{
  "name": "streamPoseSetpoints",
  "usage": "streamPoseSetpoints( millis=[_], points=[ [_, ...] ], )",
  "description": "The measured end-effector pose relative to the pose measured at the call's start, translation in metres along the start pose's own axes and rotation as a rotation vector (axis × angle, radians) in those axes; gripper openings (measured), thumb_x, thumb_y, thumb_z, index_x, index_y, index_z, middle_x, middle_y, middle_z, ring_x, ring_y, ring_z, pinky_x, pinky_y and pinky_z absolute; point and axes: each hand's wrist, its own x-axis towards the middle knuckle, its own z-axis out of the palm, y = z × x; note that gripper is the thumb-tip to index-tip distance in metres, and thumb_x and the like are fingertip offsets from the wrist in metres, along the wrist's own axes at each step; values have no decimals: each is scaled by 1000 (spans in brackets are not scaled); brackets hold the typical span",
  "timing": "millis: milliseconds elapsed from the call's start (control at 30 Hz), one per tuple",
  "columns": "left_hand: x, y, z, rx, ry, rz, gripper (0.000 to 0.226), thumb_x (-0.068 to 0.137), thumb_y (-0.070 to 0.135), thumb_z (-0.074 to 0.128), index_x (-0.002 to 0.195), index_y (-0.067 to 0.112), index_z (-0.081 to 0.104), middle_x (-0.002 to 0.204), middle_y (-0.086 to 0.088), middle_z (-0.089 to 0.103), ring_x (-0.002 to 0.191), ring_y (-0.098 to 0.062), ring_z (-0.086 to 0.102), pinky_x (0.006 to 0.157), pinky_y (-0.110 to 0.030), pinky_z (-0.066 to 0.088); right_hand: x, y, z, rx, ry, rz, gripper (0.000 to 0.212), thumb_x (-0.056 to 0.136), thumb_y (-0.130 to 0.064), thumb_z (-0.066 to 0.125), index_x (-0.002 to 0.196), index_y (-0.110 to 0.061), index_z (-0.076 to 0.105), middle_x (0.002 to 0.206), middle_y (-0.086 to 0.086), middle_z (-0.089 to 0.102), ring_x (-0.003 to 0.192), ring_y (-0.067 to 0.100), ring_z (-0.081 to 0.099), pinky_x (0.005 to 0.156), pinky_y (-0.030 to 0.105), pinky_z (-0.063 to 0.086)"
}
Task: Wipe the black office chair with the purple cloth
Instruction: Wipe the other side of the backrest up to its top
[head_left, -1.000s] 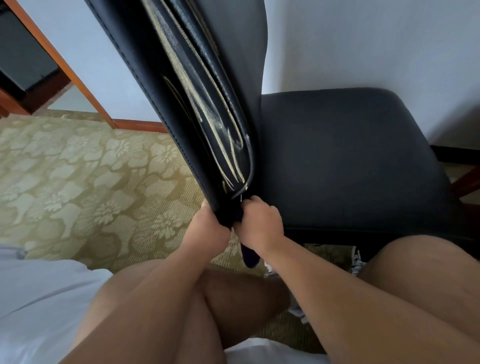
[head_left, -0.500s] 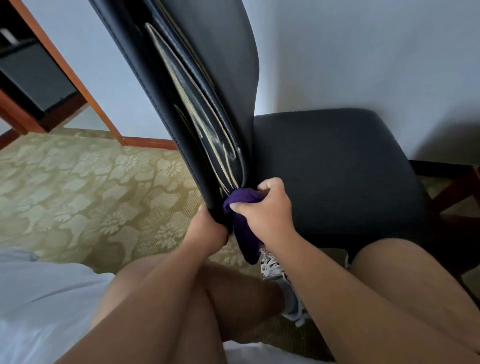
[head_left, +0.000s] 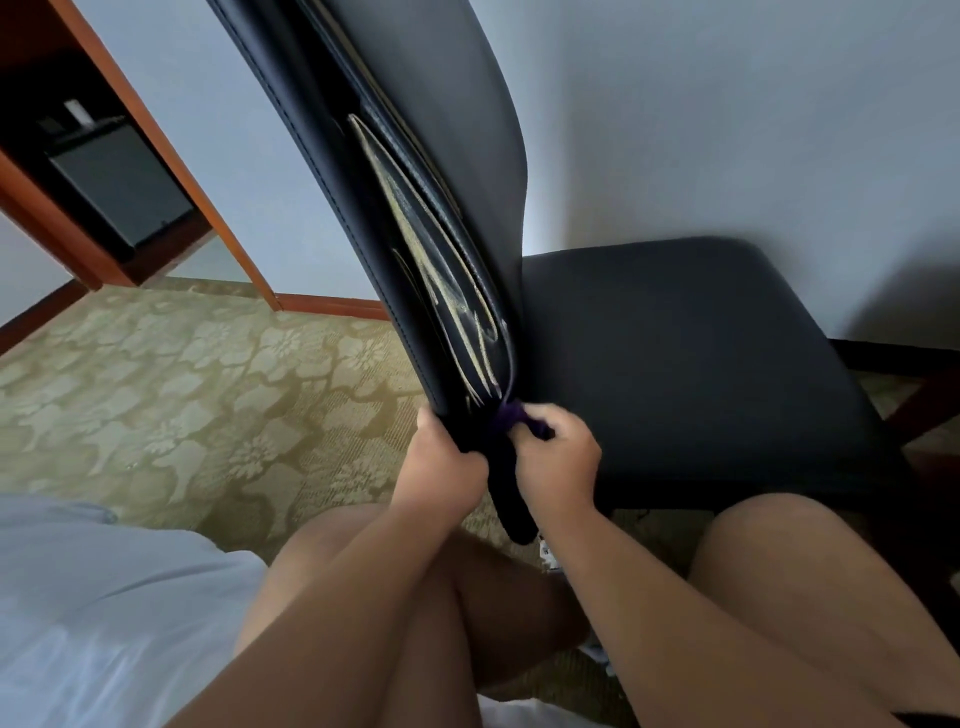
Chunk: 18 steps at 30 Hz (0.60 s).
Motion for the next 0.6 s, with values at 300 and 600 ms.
streamPoseSetpoints(
  millis=[300, 600],
  points=[
    [-6, -13, 0, 25, -56, 93, 55, 88, 5, 58, 136, 26, 42, 97, 17, 63, 89, -3, 62, 61, -6, 43, -20, 2, 16, 156, 89, 97, 10, 85, -15, 72, 88, -24, 70, 99, 1, 65, 86, 8, 60, 75, 19, 46],
    [-9, -20, 4, -16, -51, 155, 55, 86, 9, 64, 134, 27, 44, 96, 15, 69, 91, -8, 70, 76, -29, 57, -16, -30, 5, -41, 170, -568, 17, 81, -1, 75, 97, -7, 75, 101, 2, 48, 84, 8, 52, 81, 6, 41]
  ],
)
